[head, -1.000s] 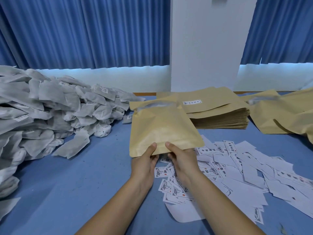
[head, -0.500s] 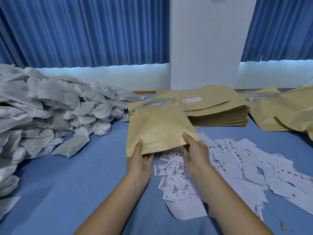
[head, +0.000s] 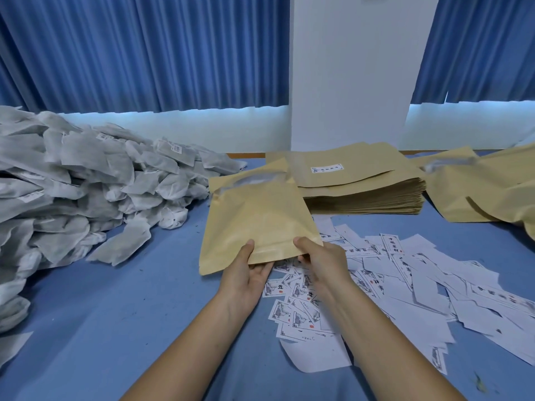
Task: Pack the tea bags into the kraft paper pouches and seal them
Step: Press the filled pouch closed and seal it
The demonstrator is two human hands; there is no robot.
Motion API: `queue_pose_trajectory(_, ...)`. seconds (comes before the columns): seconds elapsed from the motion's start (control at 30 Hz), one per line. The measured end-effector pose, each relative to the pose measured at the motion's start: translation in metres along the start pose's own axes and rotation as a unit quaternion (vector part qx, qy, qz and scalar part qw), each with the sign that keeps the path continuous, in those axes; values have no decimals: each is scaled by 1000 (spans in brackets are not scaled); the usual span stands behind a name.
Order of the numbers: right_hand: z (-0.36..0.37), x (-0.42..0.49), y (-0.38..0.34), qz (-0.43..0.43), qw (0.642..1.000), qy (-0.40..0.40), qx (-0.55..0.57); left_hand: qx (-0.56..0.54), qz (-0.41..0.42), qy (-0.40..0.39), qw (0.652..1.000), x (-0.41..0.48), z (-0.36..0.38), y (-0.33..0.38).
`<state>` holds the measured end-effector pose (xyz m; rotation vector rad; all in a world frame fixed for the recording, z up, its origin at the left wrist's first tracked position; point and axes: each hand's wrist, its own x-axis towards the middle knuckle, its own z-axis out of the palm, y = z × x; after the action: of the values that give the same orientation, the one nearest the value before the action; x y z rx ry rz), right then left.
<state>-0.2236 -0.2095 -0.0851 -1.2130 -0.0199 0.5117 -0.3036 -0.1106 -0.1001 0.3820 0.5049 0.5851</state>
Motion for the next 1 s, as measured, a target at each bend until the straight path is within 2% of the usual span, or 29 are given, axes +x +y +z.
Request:
queue_pose_trajectory(0.13, 6, -3, 8, 42, 996, -43, 69, 10, 12, -5, 1000, 0, -1, -4)
queue_pose_trajectory(0.37, 10, -2, 15, 16, 998, -21, 49, 12, 5, -13, 1000, -2, -2, -8)
queue_pose_trajectory(0.53, 13, -4, 19, 11, 997, -44, 59, 25, 15, -21, 999, -2, -3, -10)
queue_pose_trajectory(0.7, 11, -3, 18, 5, 999, -20, 27, 51, 15, -25, 998, -4, -2, -13)
queue_pose_trajectory(0.9, 17, -11, 22, -2, 995, -78, 55, 87, 26, -36, 995, -6, -1, -16)
queue_pose_trajectory(1.0, 18, -11, 21, -3, 997, -66, 50, 86, 12, -38, 996, -6, 0, -18)
